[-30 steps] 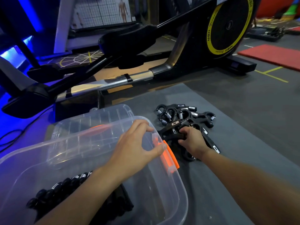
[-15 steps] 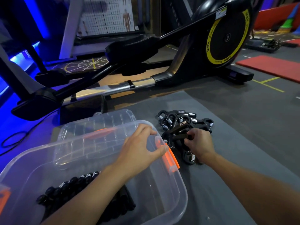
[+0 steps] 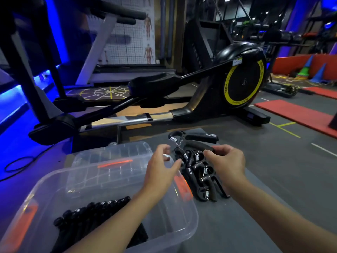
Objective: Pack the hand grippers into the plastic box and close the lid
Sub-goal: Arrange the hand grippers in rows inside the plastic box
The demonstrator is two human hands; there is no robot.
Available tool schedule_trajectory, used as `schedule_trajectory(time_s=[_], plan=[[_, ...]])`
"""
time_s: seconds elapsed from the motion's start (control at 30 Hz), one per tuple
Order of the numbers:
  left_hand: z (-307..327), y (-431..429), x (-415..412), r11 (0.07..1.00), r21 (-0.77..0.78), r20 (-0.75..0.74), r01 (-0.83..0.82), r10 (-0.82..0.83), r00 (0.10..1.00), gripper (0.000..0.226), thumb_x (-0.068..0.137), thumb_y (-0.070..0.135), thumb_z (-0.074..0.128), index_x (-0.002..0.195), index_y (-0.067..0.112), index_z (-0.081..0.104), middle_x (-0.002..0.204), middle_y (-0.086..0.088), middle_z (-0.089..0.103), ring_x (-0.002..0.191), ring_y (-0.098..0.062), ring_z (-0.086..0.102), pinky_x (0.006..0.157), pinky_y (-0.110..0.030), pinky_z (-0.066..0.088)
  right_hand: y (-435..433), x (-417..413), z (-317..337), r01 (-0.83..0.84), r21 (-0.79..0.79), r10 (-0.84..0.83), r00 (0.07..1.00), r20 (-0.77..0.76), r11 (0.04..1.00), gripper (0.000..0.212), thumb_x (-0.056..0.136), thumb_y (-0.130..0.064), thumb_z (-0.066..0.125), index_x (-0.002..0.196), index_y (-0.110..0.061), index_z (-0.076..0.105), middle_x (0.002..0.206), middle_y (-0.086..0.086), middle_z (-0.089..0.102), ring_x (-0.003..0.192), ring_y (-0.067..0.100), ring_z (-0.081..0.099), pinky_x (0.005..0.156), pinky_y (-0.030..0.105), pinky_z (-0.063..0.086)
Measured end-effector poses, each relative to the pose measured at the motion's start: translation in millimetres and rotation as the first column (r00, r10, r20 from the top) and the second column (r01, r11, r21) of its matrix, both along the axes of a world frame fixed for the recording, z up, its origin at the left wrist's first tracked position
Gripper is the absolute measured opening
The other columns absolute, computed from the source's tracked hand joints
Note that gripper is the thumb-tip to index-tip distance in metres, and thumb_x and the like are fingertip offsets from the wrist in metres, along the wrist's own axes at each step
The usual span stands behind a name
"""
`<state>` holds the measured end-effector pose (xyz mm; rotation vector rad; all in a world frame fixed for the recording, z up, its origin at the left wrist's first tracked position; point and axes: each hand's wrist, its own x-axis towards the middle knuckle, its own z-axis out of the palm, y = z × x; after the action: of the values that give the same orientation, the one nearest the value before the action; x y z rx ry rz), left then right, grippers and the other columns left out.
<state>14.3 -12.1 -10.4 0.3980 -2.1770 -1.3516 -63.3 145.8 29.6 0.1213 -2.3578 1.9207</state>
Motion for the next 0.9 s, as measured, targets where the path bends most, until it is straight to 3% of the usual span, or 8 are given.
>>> schedule_trajectory(time_s=[0.1, 0.23, 0.33, 0.5, 0.57, 0.7, 0.8, 0.9], plan=[[18.6, 1.1, 11.4, 0.997, 0.075, -0.111, -0.025, 0.034, 0.993, 0.033, 0.083, 0.021, 0.076, 0.107, 0.028, 0.054, 0.099, 0.014, 0.064, 0.084, 0.0, 0.063, 0.079, -0.022, 0.051, -8.6, 27.8, 11.2, -0.036, -0.138, 0.047, 0.996, 0.075, 0.99, 0.012, 0.073, -0.014, 0.08, 0.078, -0.014, 0.069, 0.067, 0.005, 0.07, 0.062, 0.02, 0.064, 0.058, 0.031, 0.051], [34.2, -7.7, 32.3, 0.996, 0.025, -0.251, -0.081, 0.084, 0.964, 0.024, 0.085, 0.014, 0.074, 0.09, 0.023, 0.053, 0.078, 0.008, 0.063, 0.073, -0.004, 0.062, 0.068, -0.018, 0.05, -21.4, 59.9, 10.4, -0.13, -0.287, 0.192, 0.961, 0.2, 0.949, 0.01, 0.077, -0.009, 0.077, 0.083, -0.005, 0.069, 0.068, 0.011, 0.067, 0.066, 0.023, 0.062, 0.062, 0.033, 0.05], [33.3, -21.2, 45.9, 0.987, -0.09, -0.308, -0.133, 0.099, 0.946, 0.023, 0.085, 0.016, 0.074, 0.089, 0.024, 0.053, 0.08, 0.007, 0.061, 0.077, -0.008, 0.063, 0.068, -0.021, 0.051, -32.1, 74.1, 0.5, -0.177, -0.333, 0.265, 0.934, 0.241, 0.926, 0.016, 0.078, -0.012, 0.076, 0.086, 0.001, 0.069, 0.073, 0.018, 0.067, 0.064, 0.022, 0.065, 0.068, 0.041, 0.056], [26.8, -40.5, 62.8, 0.96, -0.232, -0.313, -0.156, 0.078, 0.947, 0.02, 0.084, 0.016, 0.075, 0.093, 0.021, 0.059, 0.091, 0.003, 0.063, 0.084, -0.009, 0.064, 0.075, -0.028, 0.055, -34.9, 84.0, -7.2, -0.354, -0.28, 0.421, 0.878, 0.23, 0.892, 0.018, 0.086, -0.016, 0.07, 0.091, 0.001, 0.068, 0.08, 0.013, 0.068, 0.071, 0.021, 0.064, 0.058, 0.025, 0.049], [22.9, -49.5, 67.6, 0.96, -0.243, -0.247, -0.138, 0.077, 0.966, 0.015, 0.086, 0.019, 0.073, 0.092, 0.023, 0.059, 0.089, 0.006, 0.064, 0.084, -0.007, 0.065, 0.075, -0.029, 0.056, -32.5, 81.6, -10.2, -0.435, -0.151, 0.455, 0.877, 0.153, 0.888, 0.021, 0.091, -0.022, 0.065, 0.087, -0.002, 0.068, 0.077, 0.011, 0.069, 0.068, 0.02, 0.064, 0.061, 0.026, 0.053], [6.5, -70.5, 70.9, 0.969, -0.208, -0.075, -0.135, 0.121, 0.99, 0.019, 0.086, 0.022, 0.073, 0.085, 0.029, 0.056, 0.082, 0.011, 0.066, 0.079, -0.001, 0.065, 0.075, -0.032, 0.058, -23.4, 66.6, -30.0, -0.435, 0.389, 0.49, 0.87, -0.051, 0.812, 0.02, 0.095, -0.034, 0.053, 0.092, -0.021, 0.068, 0.085, -0.007, 0.069, 0.077, 0.008, 0.062, 0.073, 0.028, 0.05], [-10.1, -83.0, 70.2, 0.973, -0.201, 0.061, -0.109, 0.124, 0.99, 0.018, 0.084, 0.023, 0.074, 0.083, 0.028, 0.057, 0.078, 0.01, 0.066, 0.073, -0.002, 0.065, 0.072, -0.035, 0.058, -17.1, 65.2, -57.9, -0.513, 0.549, 0.61, 0.792, 0.006, 0.66, 0.039, 0.094, -0.047, 0.045, 0.125, -0.026, 0.056, 0.122, -0.011, 0.059, 0.114, 0.008, 0.055, 0.1, 0.035, 0.044], [-30.6, -93.2, 68.8, 0.975, -0.214, 0.164, -0.062, 0.099, 0.981, 0.017, 0.082, 0.025, 0.073, 0.08, 0.027, 0.056, 0.075, 0.008, 0.064, 0.069, -0.009, 0.065, 0.071, -0.04, 0.057, -17.5, 66.1, -71.6, -0.507, 0.606, 0.64, 0.768, -0.006, 0.613, 0.055, 0.09, -0.057, 0.036, 0.135, -0.027, 0.044, 0.135, -0.012, 0.048, 0.126, 0.011, 0.046, 0.108, 0.04, 0.038]])
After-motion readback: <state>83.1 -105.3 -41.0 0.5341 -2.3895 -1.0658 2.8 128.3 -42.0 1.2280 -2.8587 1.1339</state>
